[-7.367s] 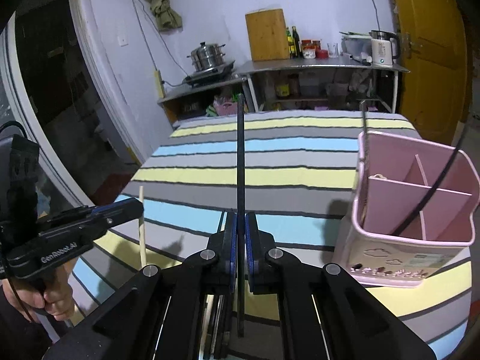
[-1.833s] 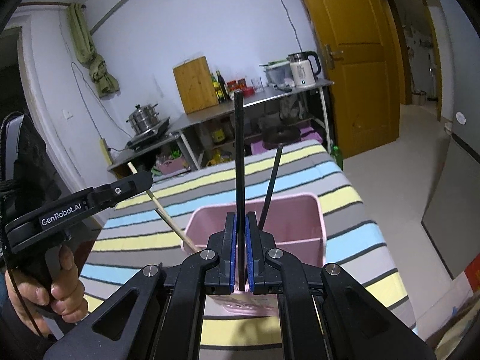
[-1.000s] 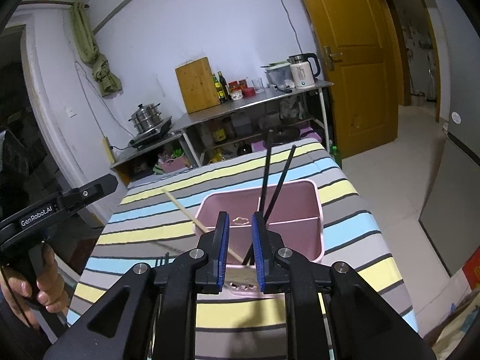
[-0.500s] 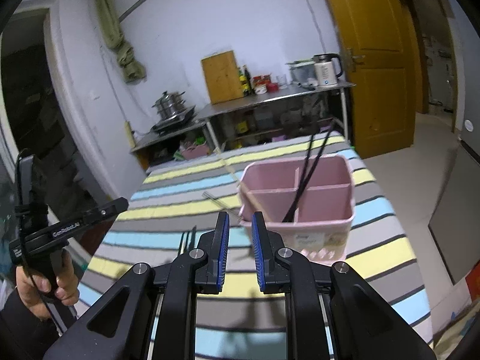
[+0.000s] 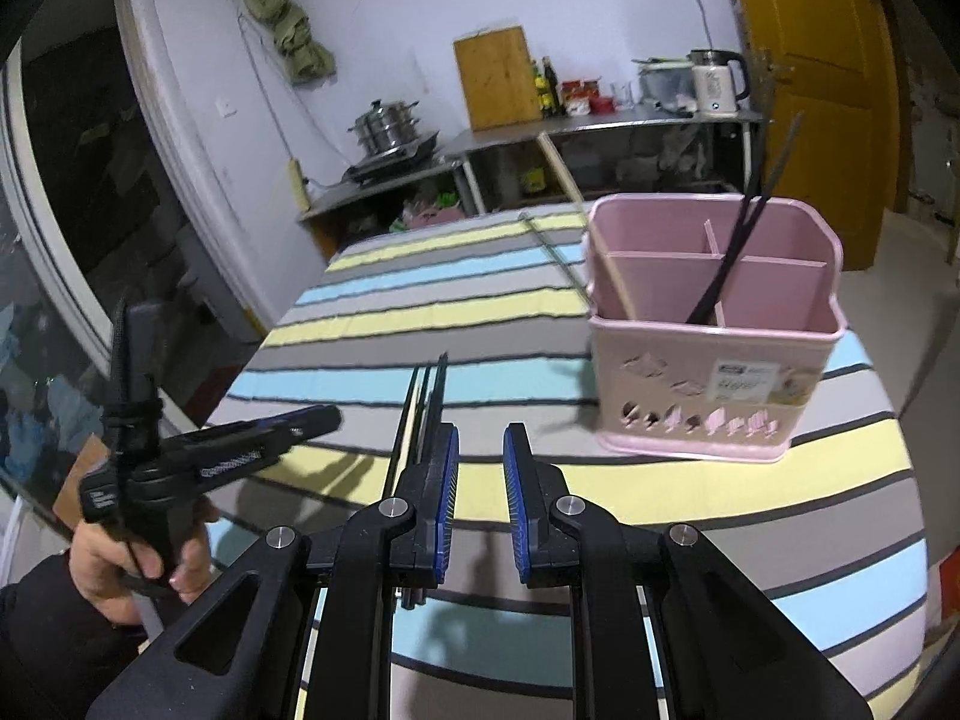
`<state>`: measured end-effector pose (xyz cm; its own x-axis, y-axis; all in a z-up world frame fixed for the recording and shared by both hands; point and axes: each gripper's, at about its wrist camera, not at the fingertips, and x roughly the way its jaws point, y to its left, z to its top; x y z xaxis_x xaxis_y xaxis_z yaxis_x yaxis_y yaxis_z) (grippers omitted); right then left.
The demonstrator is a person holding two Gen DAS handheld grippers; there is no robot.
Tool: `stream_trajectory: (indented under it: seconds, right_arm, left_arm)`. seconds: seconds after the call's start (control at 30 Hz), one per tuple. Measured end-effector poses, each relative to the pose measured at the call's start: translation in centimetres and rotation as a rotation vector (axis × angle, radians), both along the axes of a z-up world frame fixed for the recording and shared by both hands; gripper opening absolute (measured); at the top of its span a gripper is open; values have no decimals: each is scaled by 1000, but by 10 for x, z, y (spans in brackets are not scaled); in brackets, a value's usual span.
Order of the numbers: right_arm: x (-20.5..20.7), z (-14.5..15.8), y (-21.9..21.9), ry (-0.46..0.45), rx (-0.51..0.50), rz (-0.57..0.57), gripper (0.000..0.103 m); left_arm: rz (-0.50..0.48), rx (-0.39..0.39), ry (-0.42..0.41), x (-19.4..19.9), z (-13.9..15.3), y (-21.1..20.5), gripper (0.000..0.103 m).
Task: Organize utensils
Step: 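Move both tools back down to the chopstick pile on the bedspread, then grasp a black chopstick with the left tool while the right tool grasps black chopsticks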
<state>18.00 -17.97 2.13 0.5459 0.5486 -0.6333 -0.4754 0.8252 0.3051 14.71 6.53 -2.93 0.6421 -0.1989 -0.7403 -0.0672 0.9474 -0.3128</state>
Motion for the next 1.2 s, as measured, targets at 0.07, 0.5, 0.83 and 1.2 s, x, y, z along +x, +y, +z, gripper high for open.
stream_trajectory:
  seconds: [0.07, 0.5, 0.83, 1.2]
  right_arm:
    - [1, -4, 5, 11, -7, 12, 16]
    - [13, -23, 16, 53, -23, 34, 16]
    - [14, -27, 16, 64, -21, 38, 16]
    - [16, -36, 24, 80, -25, 52, 16]
  left_arm:
    - [10, -6, 21, 5, -9, -1, 19]
    - [31, 50, 74, 31, -42, -11, 21]
    - [57, 149, 69, 31, -42, -21, 26]
    - [65, 176, 80, 18, -40, -4, 26]
